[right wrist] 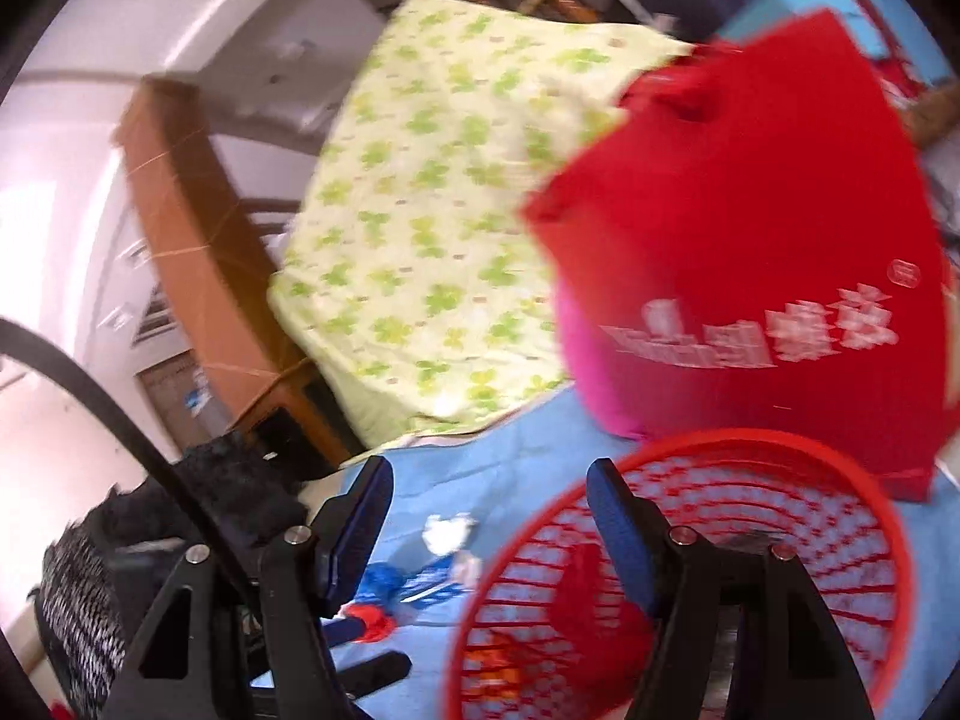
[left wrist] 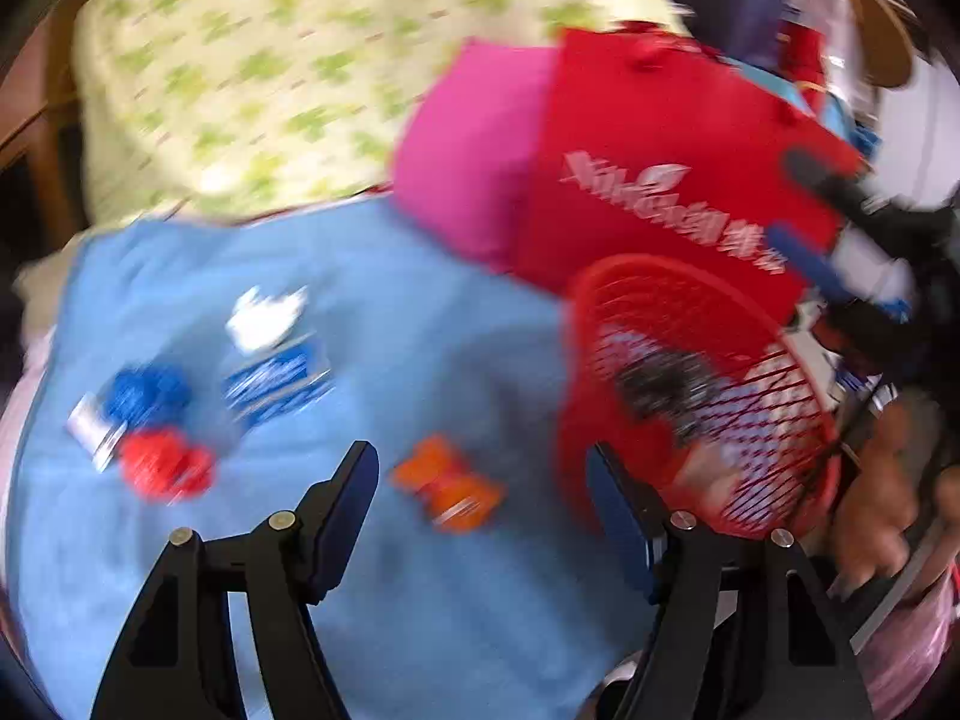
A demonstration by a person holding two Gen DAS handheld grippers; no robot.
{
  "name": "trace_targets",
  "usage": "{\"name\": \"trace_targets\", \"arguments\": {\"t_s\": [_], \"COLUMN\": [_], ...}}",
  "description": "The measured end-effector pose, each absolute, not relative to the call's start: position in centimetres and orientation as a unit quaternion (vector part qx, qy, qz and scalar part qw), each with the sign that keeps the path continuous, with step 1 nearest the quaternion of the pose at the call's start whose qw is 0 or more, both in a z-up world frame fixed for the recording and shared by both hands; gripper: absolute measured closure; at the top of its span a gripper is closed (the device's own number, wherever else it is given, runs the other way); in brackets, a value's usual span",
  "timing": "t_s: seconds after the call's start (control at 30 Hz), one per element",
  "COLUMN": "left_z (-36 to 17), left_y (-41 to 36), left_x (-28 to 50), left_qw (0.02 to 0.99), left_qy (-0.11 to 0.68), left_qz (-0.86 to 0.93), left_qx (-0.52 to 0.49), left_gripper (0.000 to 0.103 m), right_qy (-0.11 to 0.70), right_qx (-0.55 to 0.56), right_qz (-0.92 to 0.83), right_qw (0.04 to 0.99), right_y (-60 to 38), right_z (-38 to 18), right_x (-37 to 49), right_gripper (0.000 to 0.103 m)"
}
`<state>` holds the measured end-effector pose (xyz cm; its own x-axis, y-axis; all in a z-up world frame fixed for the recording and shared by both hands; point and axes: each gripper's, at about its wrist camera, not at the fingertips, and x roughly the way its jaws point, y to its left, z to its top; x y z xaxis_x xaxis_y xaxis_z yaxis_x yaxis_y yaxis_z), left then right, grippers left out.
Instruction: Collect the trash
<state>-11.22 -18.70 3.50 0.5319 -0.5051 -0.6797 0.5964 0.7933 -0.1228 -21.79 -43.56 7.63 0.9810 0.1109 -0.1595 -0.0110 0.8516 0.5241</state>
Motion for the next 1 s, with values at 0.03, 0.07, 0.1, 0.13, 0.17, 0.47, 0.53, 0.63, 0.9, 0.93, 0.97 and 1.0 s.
{"name": "trace_targets", "arguments": {"t_s": [0.03, 0.07, 0.1, 0.13, 0.17, 0.47, 0.53, 0.63, 0.9, 0.93, 0.97, 1.0], "left_z": [2.9, 2.3, 1.8, 1.2, 0.8, -1.3, -2.0, -3.3, -4.8, -4.7, -4.7, -4.6], "left_y": [-17.1, -15.2, -14.0, -12.2, -10.9, -0.9, -0.2, 0.4, 0.7, 0.6, 0.5, 0.2], "left_x": [-11.0, -10.7, -10.6, -10.3, -10.1, -8.3, -8.1, -7.6, -5.1, -4.3, -3.7, -2.9], "left_qw": [0.876, 0.880, 0.883, 0.886, 0.888, 0.901, 0.899, 0.894, 0.887, 0.886, 0.885, 0.884], "left_qy": [0.374, 0.381, 0.385, 0.392, 0.397, 0.415, 0.419, 0.428, 0.439, 0.439, 0.439, 0.438], "left_qz": [-0.299, -0.278, -0.263, -0.242, -0.226, -0.123, -0.120, -0.117, -0.124, -0.128, -0.131, -0.134], "left_qx": [0.057, 0.053, 0.051, 0.047, 0.042, -0.043, -0.050, -0.054, -0.069, -0.075, -0.081, -0.089], "left_gripper": [0.031, 0.031, 0.031, 0.031, 0.031, 0.031, 0.031, 0.031, 0.031, 0.031, 0.031, 0.031], "right_qy": [0.086, 0.080, 0.077, 0.074, 0.073, 0.208, 0.253, 0.338, 0.446, 0.452, 0.459, 0.469], "right_qx": [0.262, 0.253, 0.245, 0.232, 0.225, 0.178, 0.176, 0.170, 0.121, 0.115, 0.115, 0.115], "right_qz": [0.049, 0.065, 0.078, 0.103, 0.116, 0.229, 0.223, 0.184, 0.028, 0.013, 0.006, -0.003], "right_qw": [0.960, 0.962, 0.963, 0.964, 0.965, 0.934, 0.925, 0.907, 0.887, 0.884, 0.881, 0.876], "right_y": [-42.5, -41.5, -40.6, -39.1, -38.1, -27.9, -26.7, -25.2, -26.3, -26.7, -27.1, -27.5], "right_z": [7.9, 8.2, 8.5, 8.8, 8.8, 5.3, 3.6, 0.5, -5.5, -6.0, -6.2, -6.9], "right_x": [-21.7, -21.5, -21.2, -20.9, -20.8, -14.3, -12.6, -9.0, -5.0, -4.9, -4.7, -4.4], "right_gripper": [0.033, 0.033, 0.033, 0.033, 0.033, 0.033, 0.032, 0.032, 0.033, 0.033, 0.033, 0.033]}}
